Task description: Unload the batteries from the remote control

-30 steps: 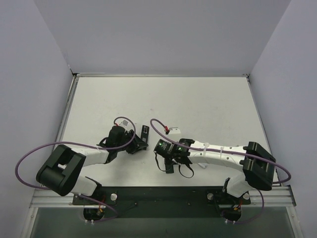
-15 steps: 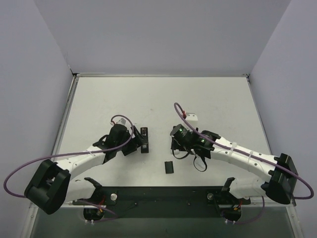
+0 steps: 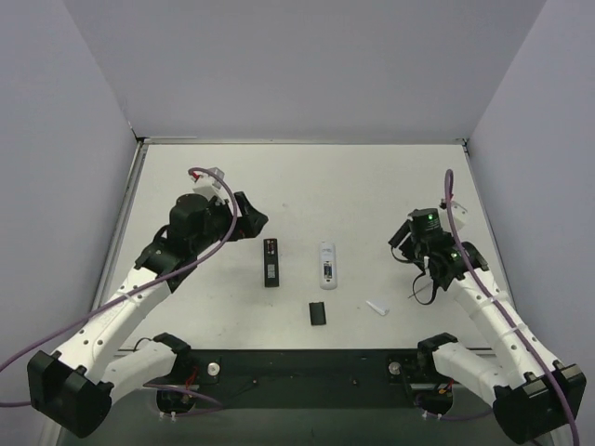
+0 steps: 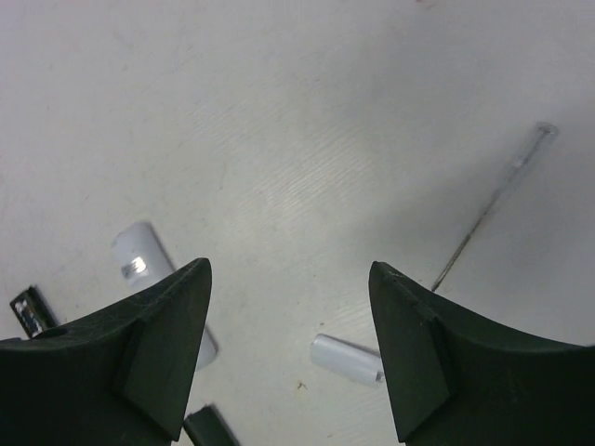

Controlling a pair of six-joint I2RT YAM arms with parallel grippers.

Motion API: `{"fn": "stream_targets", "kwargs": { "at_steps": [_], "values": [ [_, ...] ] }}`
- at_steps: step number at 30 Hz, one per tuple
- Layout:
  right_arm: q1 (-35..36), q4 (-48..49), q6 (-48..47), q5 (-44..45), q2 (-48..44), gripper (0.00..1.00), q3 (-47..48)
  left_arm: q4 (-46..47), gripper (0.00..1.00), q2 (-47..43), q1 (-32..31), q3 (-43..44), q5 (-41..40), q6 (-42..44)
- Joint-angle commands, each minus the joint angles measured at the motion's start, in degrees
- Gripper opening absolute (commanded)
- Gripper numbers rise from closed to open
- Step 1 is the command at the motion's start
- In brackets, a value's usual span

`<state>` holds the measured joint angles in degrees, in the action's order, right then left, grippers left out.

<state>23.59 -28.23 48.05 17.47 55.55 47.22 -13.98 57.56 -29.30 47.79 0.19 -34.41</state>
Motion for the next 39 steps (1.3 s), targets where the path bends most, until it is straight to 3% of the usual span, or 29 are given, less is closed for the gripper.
{"fn": "stream_targets", "kwargs": {
  "at_steps": [1,3,7,13,22,39],
  "values": [
    [-9.08,-4.38,0.46,-2.44,-1.23,0.63,-1.87,-2.02,0.97,0.53,6.07,3.63,11.83,5.66],
    [-14.07,-5.43,0.55,-3.58,-1.15,0.61,-2.48,-1.31,0.97,1.67,7.5,3.45,18.94,9.43],
    [-21.91,-6.14,2.92,-4.2,-0.53,0.58,-4.68,-4.22,0.97,4.05,7.24,5.12,18.89,13.32],
    [-29.9,-6.75,6.7,-3.23,3.67,0.49,-6.09,-2.2,0.95,3.43,7.68,1.35,22.39,10.52],
    [-34.05,-4.12,4.86,-0.34,19.92,0.43,-0.38,1.05,0.89,4.23,10.4,-0.24,30.57,7.7],
    [-40.55,5.02,3.63,-7.63,32.33,0.36,-2.92,2.99,0.88,4.49,10.49,-1.56,31.89,5.59]
  ]
}}
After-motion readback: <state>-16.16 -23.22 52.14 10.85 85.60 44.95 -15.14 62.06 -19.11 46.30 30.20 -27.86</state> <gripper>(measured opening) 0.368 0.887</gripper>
